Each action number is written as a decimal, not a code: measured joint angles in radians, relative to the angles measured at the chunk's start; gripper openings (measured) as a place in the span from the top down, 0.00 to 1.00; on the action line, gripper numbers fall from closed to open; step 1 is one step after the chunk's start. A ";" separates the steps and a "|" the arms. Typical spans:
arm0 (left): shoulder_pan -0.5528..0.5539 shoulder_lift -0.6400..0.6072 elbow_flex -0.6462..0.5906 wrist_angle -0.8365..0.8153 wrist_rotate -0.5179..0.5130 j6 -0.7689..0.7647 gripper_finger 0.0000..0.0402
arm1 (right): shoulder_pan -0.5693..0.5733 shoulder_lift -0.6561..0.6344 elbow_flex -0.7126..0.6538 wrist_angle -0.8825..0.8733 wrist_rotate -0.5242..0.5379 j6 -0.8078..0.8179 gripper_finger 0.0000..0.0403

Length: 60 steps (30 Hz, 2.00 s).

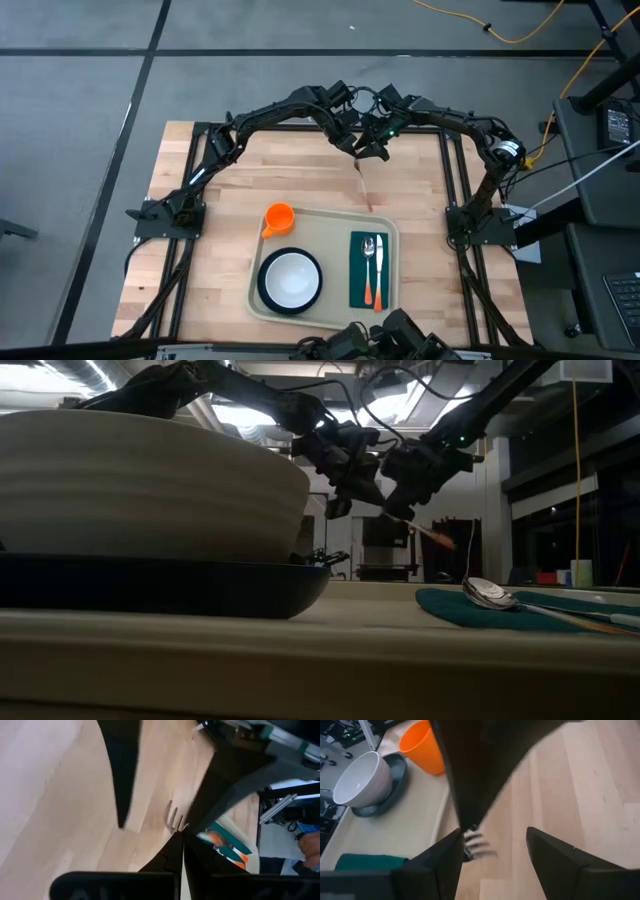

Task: Set up tray
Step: Put the orange fork on the dark green napkin to the left of the orange spoon

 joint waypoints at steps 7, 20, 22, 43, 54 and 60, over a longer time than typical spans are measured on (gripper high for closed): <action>-0.005 0.000 0.000 0.004 -0.007 0.008 1.00 | 0.004 0.000 0.025 -0.029 -0.018 0.000 0.53; -0.003 0.001 -0.001 -0.007 -0.029 0.001 1.00 | 0.007 0.000 0.117 -0.115 -0.014 -0.028 0.98; -0.004 0.001 -0.001 -0.006 -0.028 0.001 1.00 | 0.007 0.000 0.117 -0.123 -0.013 -0.049 0.95; -0.019 0.002 0.000 0.002 -0.012 -0.001 1.00 | -0.088 0.001 0.119 -0.087 0.061 -0.045 0.83; -0.019 0.002 0.000 0.000 -0.021 0.000 1.00 | -0.124 0.001 0.119 -0.153 0.007 -0.068 0.63; -0.018 0.002 0.000 -0.002 -0.011 0.007 1.00 | -0.118 0.001 0.118 -0.248 0.008 -0.179 0.47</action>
